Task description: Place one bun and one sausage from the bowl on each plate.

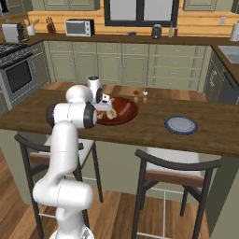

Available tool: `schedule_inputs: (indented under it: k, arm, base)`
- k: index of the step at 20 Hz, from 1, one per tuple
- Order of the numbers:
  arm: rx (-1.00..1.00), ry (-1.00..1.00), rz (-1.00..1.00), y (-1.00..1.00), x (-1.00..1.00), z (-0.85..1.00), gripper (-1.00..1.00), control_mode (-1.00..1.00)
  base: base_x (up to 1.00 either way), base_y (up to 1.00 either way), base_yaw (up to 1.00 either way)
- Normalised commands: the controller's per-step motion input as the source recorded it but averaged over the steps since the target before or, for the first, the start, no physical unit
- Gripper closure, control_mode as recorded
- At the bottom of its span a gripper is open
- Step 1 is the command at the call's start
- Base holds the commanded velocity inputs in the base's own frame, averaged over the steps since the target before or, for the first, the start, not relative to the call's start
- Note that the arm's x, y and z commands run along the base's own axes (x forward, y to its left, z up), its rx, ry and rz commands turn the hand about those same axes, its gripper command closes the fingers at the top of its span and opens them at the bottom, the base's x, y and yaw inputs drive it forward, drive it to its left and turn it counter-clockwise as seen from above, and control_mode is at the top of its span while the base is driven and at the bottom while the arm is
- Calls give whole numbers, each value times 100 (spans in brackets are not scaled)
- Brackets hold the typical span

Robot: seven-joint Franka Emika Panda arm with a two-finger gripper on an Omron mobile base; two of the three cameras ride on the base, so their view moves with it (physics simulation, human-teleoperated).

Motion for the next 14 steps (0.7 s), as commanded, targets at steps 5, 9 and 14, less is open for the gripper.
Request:
schedule_inputs:
  k: [5,9,14]
  arm:
    - [3,-3,0,2,-1,52,100,-100]
    - [7,-7,0,21,-3,65,100,-100]
    - [6,-13,7,65,-72,23,100,-100]
  base:
    - [0,0,0]
    - [0,0,0]
    - [0,0,0]
